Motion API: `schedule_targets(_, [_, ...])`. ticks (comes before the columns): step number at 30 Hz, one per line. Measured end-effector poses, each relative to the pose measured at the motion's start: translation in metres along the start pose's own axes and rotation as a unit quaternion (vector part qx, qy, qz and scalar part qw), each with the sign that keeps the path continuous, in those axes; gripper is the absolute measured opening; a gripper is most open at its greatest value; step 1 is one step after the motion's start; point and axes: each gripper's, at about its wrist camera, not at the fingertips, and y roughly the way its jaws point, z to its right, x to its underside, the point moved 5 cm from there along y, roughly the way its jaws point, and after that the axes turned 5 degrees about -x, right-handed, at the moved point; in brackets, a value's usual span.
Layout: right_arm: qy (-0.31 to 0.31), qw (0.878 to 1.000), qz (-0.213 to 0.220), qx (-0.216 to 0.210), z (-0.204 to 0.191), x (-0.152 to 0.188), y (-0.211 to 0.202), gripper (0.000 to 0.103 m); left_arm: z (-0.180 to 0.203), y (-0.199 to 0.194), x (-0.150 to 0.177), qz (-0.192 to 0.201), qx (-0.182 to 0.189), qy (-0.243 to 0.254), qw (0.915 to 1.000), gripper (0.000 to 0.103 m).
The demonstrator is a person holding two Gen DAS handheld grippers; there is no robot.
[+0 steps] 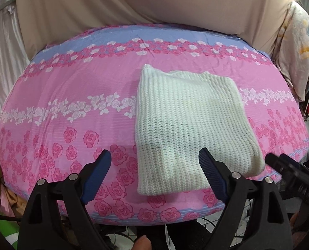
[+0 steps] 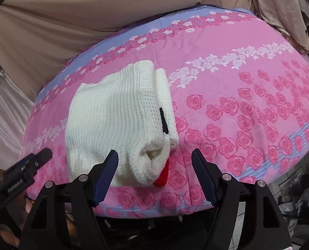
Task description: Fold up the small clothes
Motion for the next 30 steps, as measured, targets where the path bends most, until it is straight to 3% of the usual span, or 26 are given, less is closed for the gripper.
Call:
schedule_targets(5, [0.013,0.997,-0.056,-0.049,-0.005,-0.02,0.057,0.069,-0.016,0.015,0.006,-0.028,-0.002,-0.037,0.9989,0.083])
schedule_targets(7, [0.002,0.994,-0.088,-0.06,-0.014,-0.019,0.075,0.02,-0.022,0.019,0.009,-0.037,-0.006,-0.049,0.9981,0.083])
schedule_targets(8, [-0.001,0.994,-0.086,-0.072,-0.022,-0.023,0.072,0.02,-0.025,0.02,0.009,-0.039,-0.008,-0.055,0.9977,0.083])
schedule_targets(10, [-0.028,0.993,-0.04,-0.103,-0.048,-0.039,0.039,0.018,-0.032,0.018,0.009,-0.037,-0.012,-0.067,0.997,0.083])
schedule_targets(13, [-0.074,0.991,0.02,-0.109,-0.069,-0.053,-0.011,0.018,-0.039,0.013,0.009,-0.032,-0.019,-0.076,0.9964,0.083])
schedule_targets(15, [-0.075,0.994,-0.006,-0.084,-0.05,-0.042,0.009,0.02,-0.038,0.014,0.011,-0.034,-0.022,-0.078,0.9962,0.083])
schedule_targets(17, [-0.057,0.993,-0.1,-0.028,-0.007,-0.007,0.071,0.021,-0.035,0.017,0.013,-0.04,-0.02,-0.078,0.9959,0.083])
schedule_targets(18, [-0.033,0.992,-0.113,-0.036,0.004,0.002,0.08,0.021,-0.033,0.018,0.014,-0.042,-0.019,-0.078,0.9959,0.083])
schedule_targets(20, [0.008,0.995,-0.082,-0.063,0.005,0.0,0.06,0.026,-0.026,0.016,0.014,-0.046,-0.017,-0.07,0.9963,0.083])
schedule_targets(24, [-0.047,0.997,-0.022,-0.058,-0.023,-0.012,0.01,0.028,-0.018,0.012,0.015,-0.038,-0.018,-0.06,0.9973,0.083])
schedule_targets(26, [-0.068,0.995,-0.03,-0.061,-0.029,-0.005,0.012,0.03,-0.012,0.014,0.017,-0.044,-0.014,-0.057,0.9973,0.083])
schedule_targets(27, [-0.083,0.994,-0.044,-0.048,-0.03,0.002,0.025,0.037,-0.008,0.013,0.017,-0.04,-0.014,-0.054,0.9977,0.083])
schedule_targets(29, [-0.119,0.989,-0.082,0.016,-0.019,0.02,0.058,0.041,-0.003,0.01,0.015,-0.03,-0.019,-0.047,0.9982,0.083])
schedule_targets(30, [-0.112,0.989,-0.097,0.023,-0.014,0.028,0.063,0.039,-0.002,0.009,0.014,-0.029,-0.019,-0.044,0.9984,0.083])
